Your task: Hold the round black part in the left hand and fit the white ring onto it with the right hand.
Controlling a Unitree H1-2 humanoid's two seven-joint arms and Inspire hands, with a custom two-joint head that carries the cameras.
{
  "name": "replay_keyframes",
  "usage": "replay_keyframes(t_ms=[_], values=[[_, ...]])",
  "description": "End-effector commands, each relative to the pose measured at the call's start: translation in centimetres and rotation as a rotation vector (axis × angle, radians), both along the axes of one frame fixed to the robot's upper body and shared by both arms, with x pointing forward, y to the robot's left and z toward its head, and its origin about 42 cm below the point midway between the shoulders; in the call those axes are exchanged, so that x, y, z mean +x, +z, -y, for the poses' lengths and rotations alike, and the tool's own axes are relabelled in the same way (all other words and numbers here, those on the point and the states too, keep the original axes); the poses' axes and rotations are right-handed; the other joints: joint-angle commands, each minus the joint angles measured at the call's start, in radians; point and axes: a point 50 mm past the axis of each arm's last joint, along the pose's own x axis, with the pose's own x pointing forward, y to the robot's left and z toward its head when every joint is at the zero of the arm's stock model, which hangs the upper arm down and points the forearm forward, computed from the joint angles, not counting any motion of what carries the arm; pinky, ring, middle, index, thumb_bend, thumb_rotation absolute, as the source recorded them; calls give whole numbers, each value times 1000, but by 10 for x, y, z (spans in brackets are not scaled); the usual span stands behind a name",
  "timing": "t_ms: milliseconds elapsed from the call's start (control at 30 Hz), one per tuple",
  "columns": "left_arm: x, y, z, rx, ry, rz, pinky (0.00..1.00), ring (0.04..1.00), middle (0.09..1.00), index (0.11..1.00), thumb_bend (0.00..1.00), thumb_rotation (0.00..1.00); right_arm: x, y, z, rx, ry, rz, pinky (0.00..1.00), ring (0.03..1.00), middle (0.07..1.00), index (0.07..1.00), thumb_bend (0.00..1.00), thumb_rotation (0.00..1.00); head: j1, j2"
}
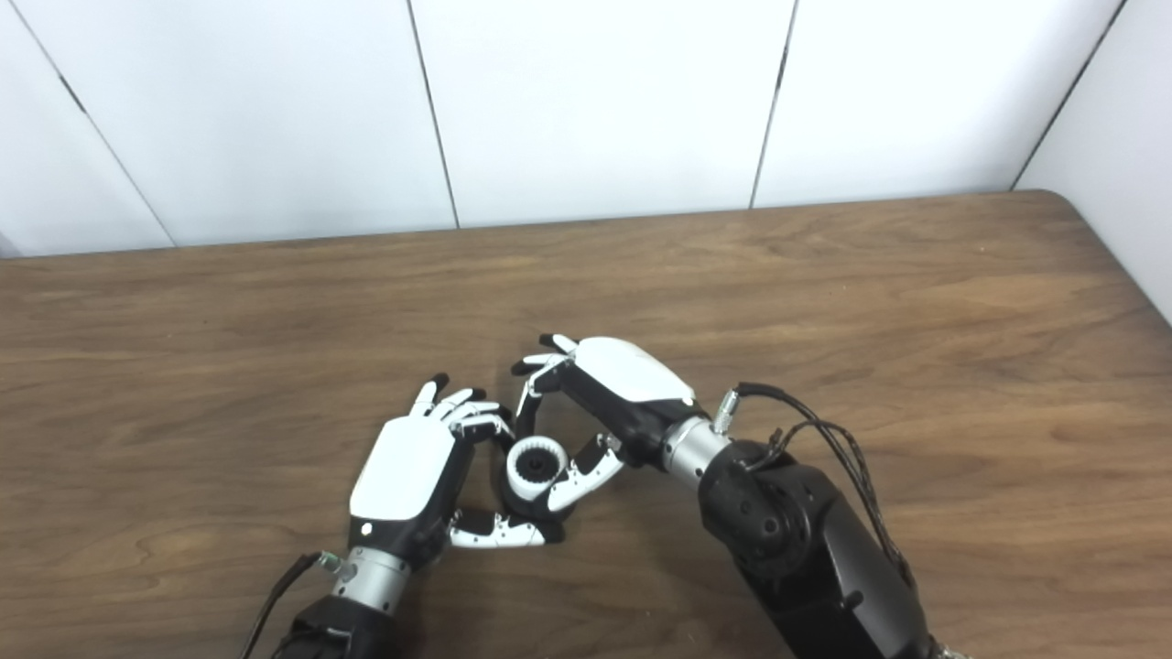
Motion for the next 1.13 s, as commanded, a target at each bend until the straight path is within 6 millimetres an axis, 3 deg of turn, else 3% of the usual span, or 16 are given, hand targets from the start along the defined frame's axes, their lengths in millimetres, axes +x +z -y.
replay_keyframes(t_ms=[0,167,200,233,267,333,567,867,1100], values=[[5,10,3,-2,-4,44,1000,869,761,485,522,60,4,14,2,8,0,90,1000,991,871,489,524,141,1,0],[5,9,2,-6,-4,45,1000,869,761,485,522,60,4,17,3,6,-6,90,1000,998,883,493,524,150,1,0],[5,9,2,-5,-3,45,1000,869,761,485,522,60,4,18,3,9,-8,92,1000,998,888,558,731,193,1,0],[5,9,2,-5,-3,44,1000,870,761,485,521,60,4,18,3,11,-9,93,1000,998,891,594,848,217,1,0],[5,9,2,-6,-1,43,1000,871,762,485,521,60,4,19,4,12,-10,95,1000,998,894,617,928,234,1,0],[4,9,2,-7,-1,42,1000,872,761,485,521,60,5,21,4,14,-12,99,1000,999,899,630,983,257,1,1],[4,9,2,-6,3,39,1000,874,762,485,521,60,7,23,7,10,-25,111,1000,997,898,624,1000,283,1,1],[4,9,1,-8,1,40,1000,873,762,485,521,60,6,23,12,19,-45,103,978,998,883,563,1000,231,-1,4],[4,9,0,-8,6,37,1000,873,762,485,521,60,4,30,21,20,-63,117,980,995,880,584,1000,235,-1,7]])
